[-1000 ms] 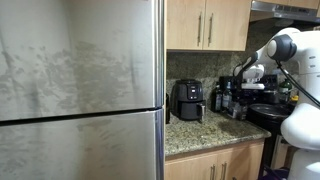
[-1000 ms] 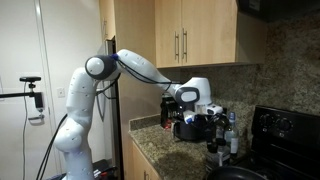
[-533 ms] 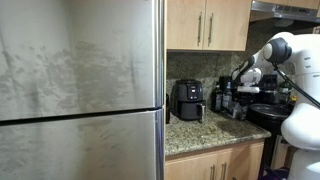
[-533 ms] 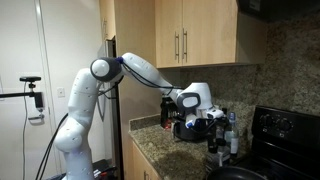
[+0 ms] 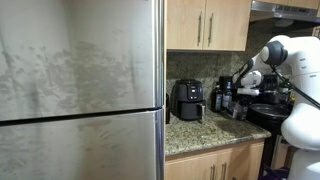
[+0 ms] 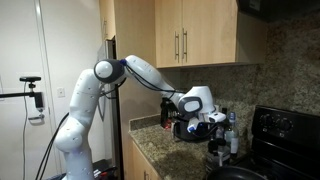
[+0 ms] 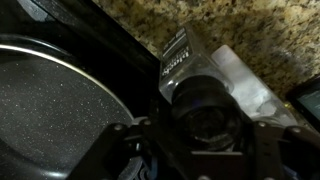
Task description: Move the glass jar to the left
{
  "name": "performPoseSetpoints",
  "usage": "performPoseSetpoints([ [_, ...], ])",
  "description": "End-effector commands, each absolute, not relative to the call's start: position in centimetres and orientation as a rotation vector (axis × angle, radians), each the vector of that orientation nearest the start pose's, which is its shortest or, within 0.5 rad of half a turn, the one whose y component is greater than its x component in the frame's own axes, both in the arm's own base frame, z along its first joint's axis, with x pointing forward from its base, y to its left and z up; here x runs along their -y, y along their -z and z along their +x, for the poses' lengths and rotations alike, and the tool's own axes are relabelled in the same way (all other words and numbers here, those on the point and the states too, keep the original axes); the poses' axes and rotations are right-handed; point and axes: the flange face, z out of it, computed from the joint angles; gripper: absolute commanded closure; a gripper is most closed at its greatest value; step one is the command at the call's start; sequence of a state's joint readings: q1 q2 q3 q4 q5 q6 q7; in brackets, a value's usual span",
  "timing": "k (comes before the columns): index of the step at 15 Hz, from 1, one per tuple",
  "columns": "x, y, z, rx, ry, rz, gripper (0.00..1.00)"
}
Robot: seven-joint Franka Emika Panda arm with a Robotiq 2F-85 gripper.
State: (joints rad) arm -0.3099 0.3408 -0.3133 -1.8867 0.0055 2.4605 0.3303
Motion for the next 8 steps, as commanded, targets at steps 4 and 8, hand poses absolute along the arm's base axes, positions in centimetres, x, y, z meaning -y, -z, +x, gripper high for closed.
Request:
performPoseSetpoints([
  [4, 36.9, -36.9, 53.1, -1.481, 0.3, -2.852, 0.74],
  [8, 35.8, -39.0, 51.6, -1.398, 0.135, -2.841, 0.74],
])
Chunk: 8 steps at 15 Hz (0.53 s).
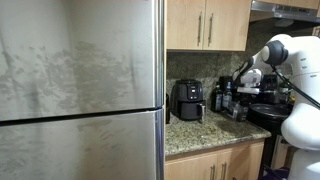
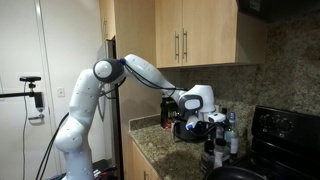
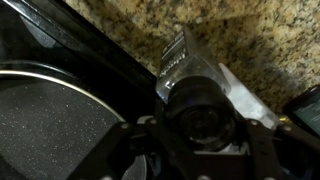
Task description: Move the glass jar to the left
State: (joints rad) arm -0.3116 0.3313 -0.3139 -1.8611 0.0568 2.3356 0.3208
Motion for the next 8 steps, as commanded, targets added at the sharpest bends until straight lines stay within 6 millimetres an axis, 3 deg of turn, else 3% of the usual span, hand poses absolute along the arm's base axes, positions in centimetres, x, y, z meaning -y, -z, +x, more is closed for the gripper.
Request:
performPoseSetpoints([
  [1, 35.2, -40.3, 50.6, -1.336, 0.091, -2.866, 0.74],
  [4, 32.9, -43.8, 48.1, -1.137, 0.048, -2.926, 0.74],
  [8, 27.2, -47.2, 43.2, -0.788, 0.052, -2.958, 0.74],
])
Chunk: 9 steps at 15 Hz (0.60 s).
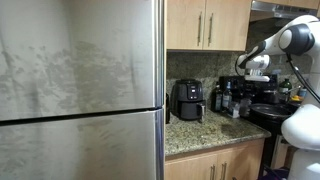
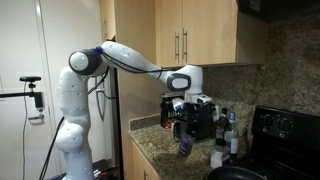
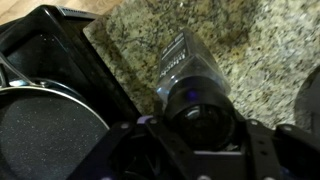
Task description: Move the glass jar to the left
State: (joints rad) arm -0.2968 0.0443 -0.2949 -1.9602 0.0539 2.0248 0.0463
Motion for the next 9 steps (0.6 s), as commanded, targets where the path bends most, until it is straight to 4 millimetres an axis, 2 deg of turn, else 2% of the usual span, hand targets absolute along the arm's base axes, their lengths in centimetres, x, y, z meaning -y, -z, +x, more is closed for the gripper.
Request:
performPoseSetpoints([
  [1, 26.1, -48.0, 41.7, -0.715, 0.04, -2.94, 0.74],
  [2, 28.6, -47.1, 45.2, -0.854, 0.036, -2.953, 0.49],
  [5, 26.5, -48.6, 42.3, -0.758, 0.047, -2.945, 0.49],
  [6, 26.3, -48.6, 41.9, -0.751, 0.05, -2.943, 0.74],
  [7, 24.3, -48.1, 41.8, -0.607, 0.012, -2.951, 0.74],
  [9, 20.1, -49.0, 40.6, -0.424, 0.024, -2.953, 0.74],
])
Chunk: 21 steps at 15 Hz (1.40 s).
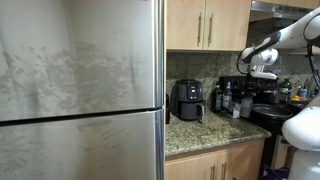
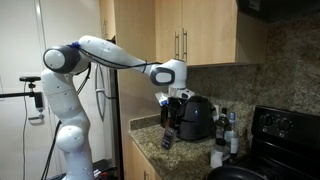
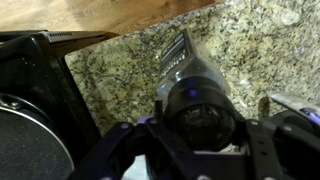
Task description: Move the glass jar to the left
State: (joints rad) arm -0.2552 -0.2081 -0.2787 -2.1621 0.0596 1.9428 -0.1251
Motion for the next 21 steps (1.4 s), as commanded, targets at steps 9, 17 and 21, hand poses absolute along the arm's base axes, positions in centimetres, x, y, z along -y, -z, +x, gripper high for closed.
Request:
performPoseSetpoints([
  [9, 6.7, -55.1, 38.1, 0.01, 0.083, -2.97, 0.49],
  [17, -10.1, -58.4, 38.8, 0.454, 0.322, -2.92, 0.74],
  [21, -13.7, -58.8, 38.7, 0.474, 0.405, -2.938, 0.49],
])
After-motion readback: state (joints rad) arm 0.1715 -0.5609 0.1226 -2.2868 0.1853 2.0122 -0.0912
